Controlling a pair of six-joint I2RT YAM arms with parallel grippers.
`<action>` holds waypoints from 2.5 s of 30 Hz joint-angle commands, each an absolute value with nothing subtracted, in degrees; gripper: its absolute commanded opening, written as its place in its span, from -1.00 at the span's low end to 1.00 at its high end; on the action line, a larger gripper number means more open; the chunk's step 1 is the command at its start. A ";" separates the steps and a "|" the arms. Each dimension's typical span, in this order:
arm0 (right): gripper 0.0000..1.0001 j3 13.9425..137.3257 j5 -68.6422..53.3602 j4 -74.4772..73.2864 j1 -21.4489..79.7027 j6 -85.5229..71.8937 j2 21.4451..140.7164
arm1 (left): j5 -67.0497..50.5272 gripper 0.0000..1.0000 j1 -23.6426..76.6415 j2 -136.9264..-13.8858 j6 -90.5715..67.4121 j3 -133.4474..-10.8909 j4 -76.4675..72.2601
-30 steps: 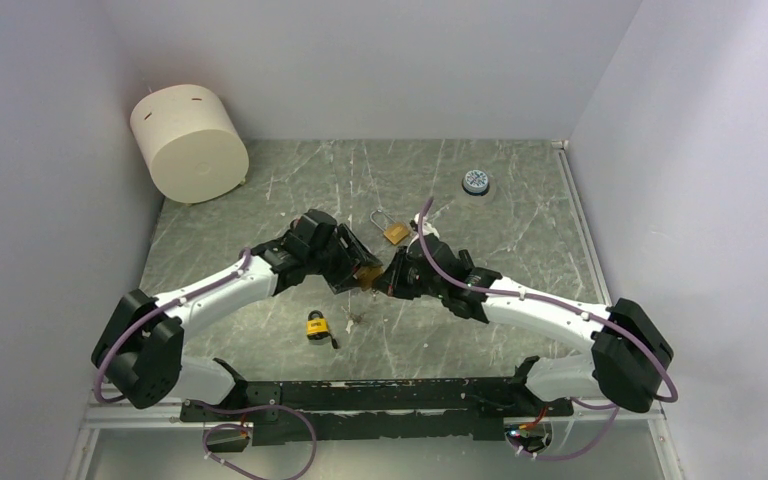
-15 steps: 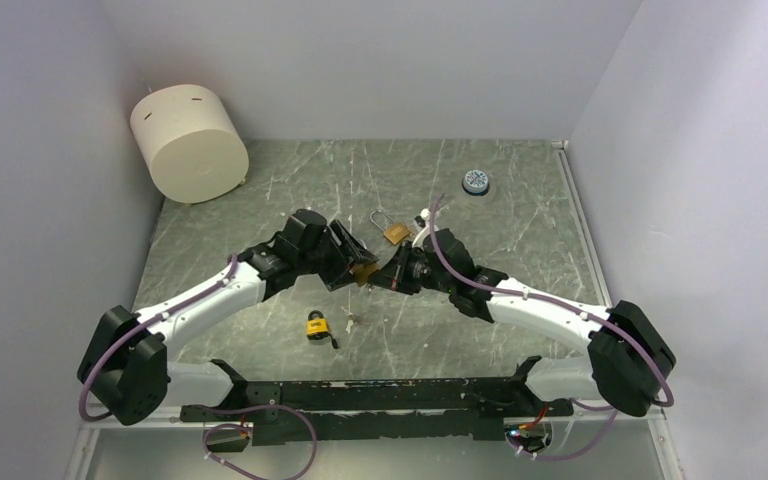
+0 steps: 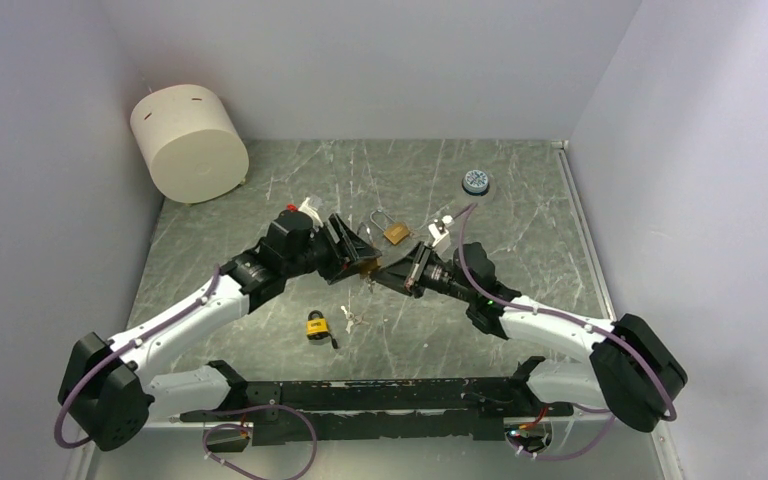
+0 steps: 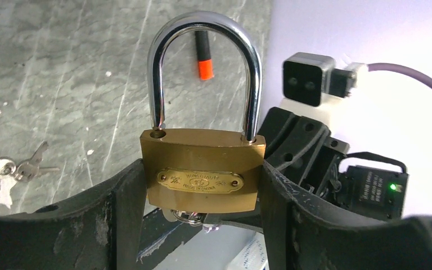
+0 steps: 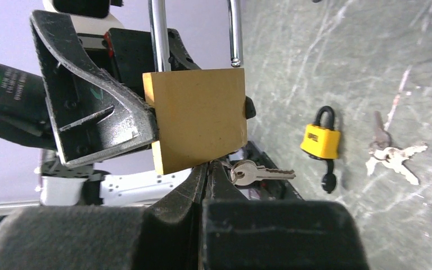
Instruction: Unlock with the key
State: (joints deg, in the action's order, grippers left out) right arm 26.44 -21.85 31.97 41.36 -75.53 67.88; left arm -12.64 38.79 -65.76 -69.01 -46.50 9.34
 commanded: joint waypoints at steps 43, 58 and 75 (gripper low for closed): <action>0.51 33.47 -30.30 36.71 40.94 -49.13 47.16 | -49.92 -0.95 40.84 -52.43 -58.75 -45.16 -22.62; -0.70 30.90 -26.98 49.85 40.88 -53.85 52.07 | -42.76 -0.95 40.80 -49.66 -57.91 -46.32 -12.17; -1.00 31.19 -15.45 23.58 40.76 -49.75 44.79 | -8.01 -0.95 40.81 -44.04 -40.84 -50.48 26.12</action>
